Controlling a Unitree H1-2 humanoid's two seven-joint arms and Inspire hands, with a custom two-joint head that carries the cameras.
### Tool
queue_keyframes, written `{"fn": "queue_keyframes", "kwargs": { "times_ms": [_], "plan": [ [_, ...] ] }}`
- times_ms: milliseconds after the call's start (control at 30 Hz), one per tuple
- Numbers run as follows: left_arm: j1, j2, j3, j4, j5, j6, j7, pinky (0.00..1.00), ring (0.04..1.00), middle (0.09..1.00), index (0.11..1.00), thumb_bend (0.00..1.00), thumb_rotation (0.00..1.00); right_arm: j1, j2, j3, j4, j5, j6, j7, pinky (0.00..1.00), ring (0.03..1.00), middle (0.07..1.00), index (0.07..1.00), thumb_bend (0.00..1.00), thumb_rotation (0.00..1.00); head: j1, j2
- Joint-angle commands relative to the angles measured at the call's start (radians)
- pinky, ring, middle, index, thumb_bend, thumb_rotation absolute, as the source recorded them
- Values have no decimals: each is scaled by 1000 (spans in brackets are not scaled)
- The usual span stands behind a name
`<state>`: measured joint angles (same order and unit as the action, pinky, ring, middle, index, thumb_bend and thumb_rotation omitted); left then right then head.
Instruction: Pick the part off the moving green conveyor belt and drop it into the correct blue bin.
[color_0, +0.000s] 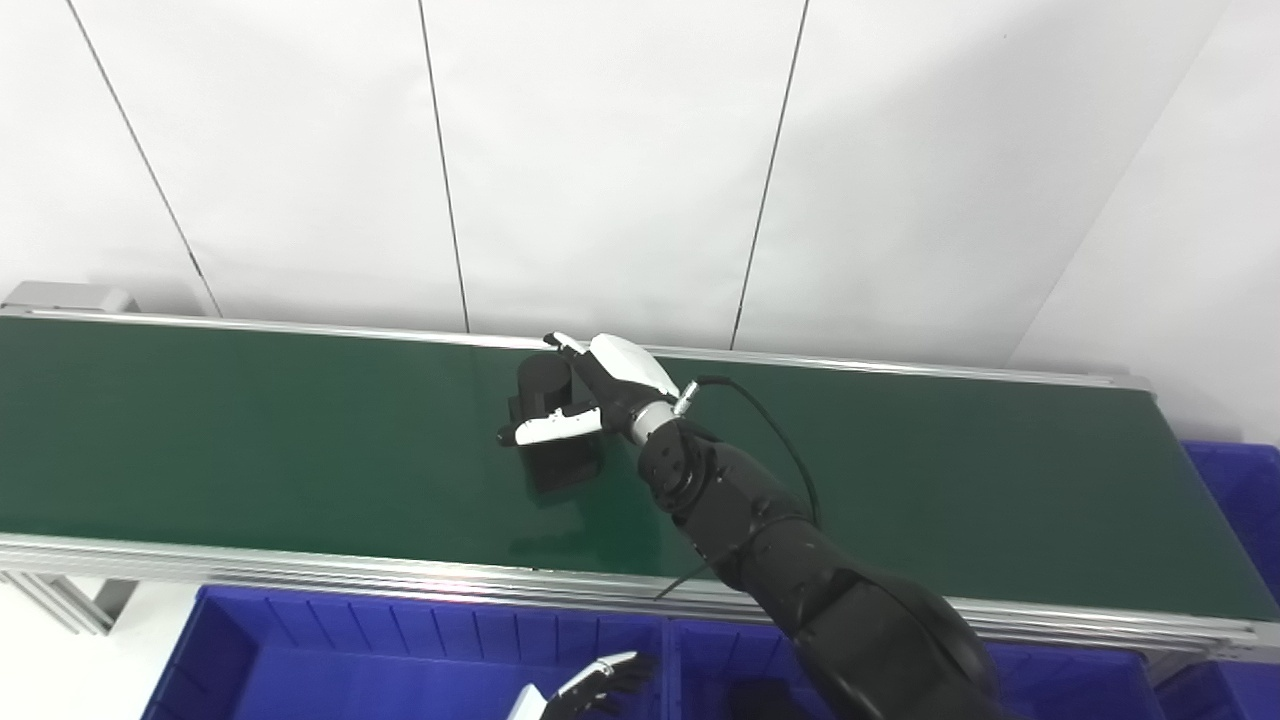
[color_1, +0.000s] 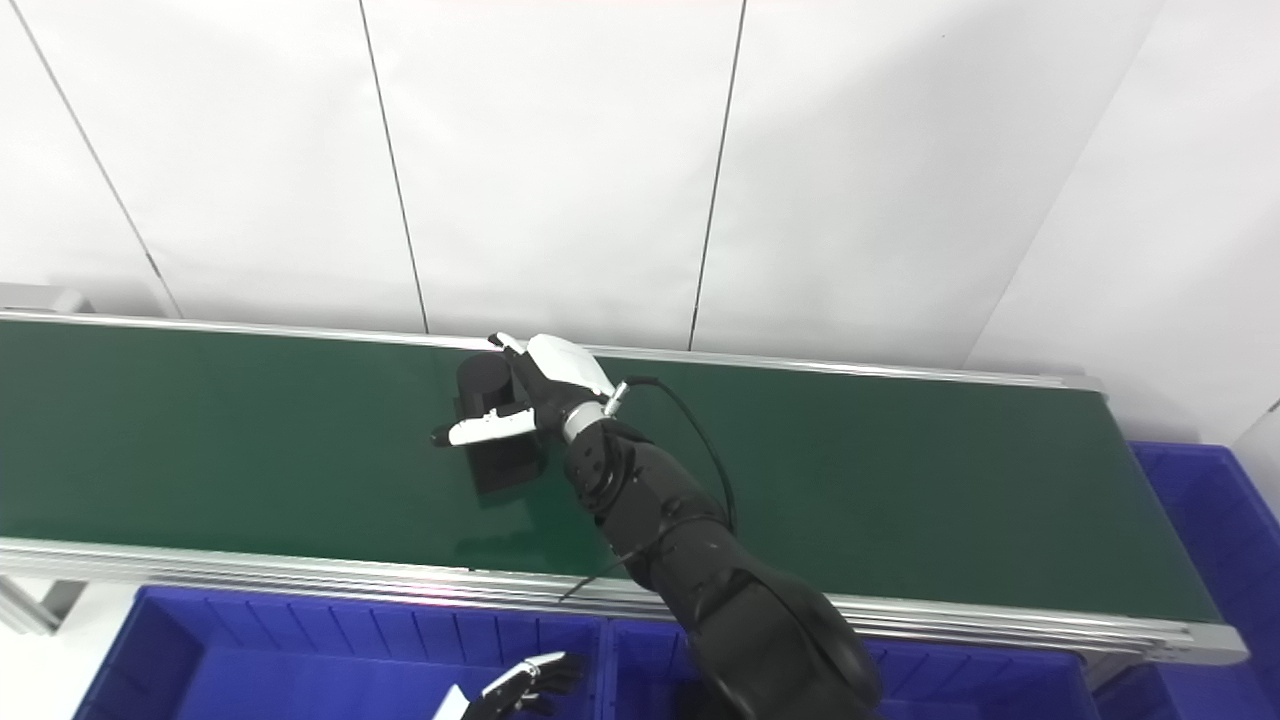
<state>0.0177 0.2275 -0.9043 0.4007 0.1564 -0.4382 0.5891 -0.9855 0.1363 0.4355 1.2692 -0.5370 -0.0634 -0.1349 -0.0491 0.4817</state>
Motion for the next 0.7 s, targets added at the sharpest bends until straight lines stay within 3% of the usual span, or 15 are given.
{"fn": "queue_keyframes", "kwargs": {
  "times_ms": [0, 100, 200, 233, 267, 300, 333, 400, 433, 500, 533, 667],
  "plan": [
    [-3, -1, 2, -34, 8, -32, 16, 678, 756, 791, 785, 858, 595, -58, 27, 2, 5, 8, -47, -20, 827, 893, 936, 963, 980, 591, -1, 6],
    [1, -2, 0, -41, 10, -32, 23, 676, 754, 789, 782, 853, 589, -50, 35, -6, 19, 22, -54, -37, 812, 885, 932, 955, 966, 535, -6, 10],
    [2, -6, -7, -45, 23, -32, 41, 664, 746, 783, 777, 852, 591, -31, 42, -38, 26, 58, -72, -78, 740, 844, 902, 921, 912, 356, -14, 15],
    [2, -7, -8, -47, 21, -32, 41, 666, 749, 787, 781, 851, 590, -22, 45, -58, 30, 77, -82, -105, 638, 718, 799, 820, 801, 130, -15, 16],
    [2, -9, -9, -47, 20, -32, 42, 666, 750, 788, 782, 851, 588, -14, 49, -76, 36, 93, -92, -134, 603, 672, 762, 788, 769, 83, -16, 15],
    [0, -11, -9, -45, 20, -32, 44, 669, 752, 789, 783, 847, 586, -8, 50, -91, 42, 104, -99, -163, 557, 555, 652, 730, 649, 42, -24, 14],
    [-2, -12, -11, -43, 23, -32, 48, 671, 753, 789, 784, 848, 587, -4, 51, -100, 47, 111, -105, -183, 526, 473, 564, 614, 568, 17, -24, 14],
    [-5, -15, -10, -38, 18, -32, 47, 672, 753, 788, 783, 849, 588, 6, 48, -114, 52, 121, -111, -214, 507, 438, 528, 536, 527, 4, -33, 10],
    [-8, -16, -11, -36, 15, -32, 46, 675, 755, 790, 784, 848, 586, 11, 45, -118, 54, 126, -108, -228, 423, 449, 539, 515, 510, 2, -38, 9],
    [-13, -17, -12, -33, 10, -32, 41, 677, 756, 791, 785, 836, 574, 16, 41, -123, 59, 132, -99, -249, 350, 456, 546, 496, 495, 0, -43, 9],
    [-15, -17, -12, -32, 10, -32, 38, 680, 760, 794, 788, 837, 578, 16, 39, -123, 62, 133, -95, -255, 327, 424, 503, 517, 492, 0, -44, 8],
    [-24, -21, -12, -19, 10, -32, 44, 675, 757, 791, 786, 854, 587, 24, 26, -121, 75, 135, -91, -275, 300, 401, 473, 536, 490, 0, -46, 1]
  ]
}}
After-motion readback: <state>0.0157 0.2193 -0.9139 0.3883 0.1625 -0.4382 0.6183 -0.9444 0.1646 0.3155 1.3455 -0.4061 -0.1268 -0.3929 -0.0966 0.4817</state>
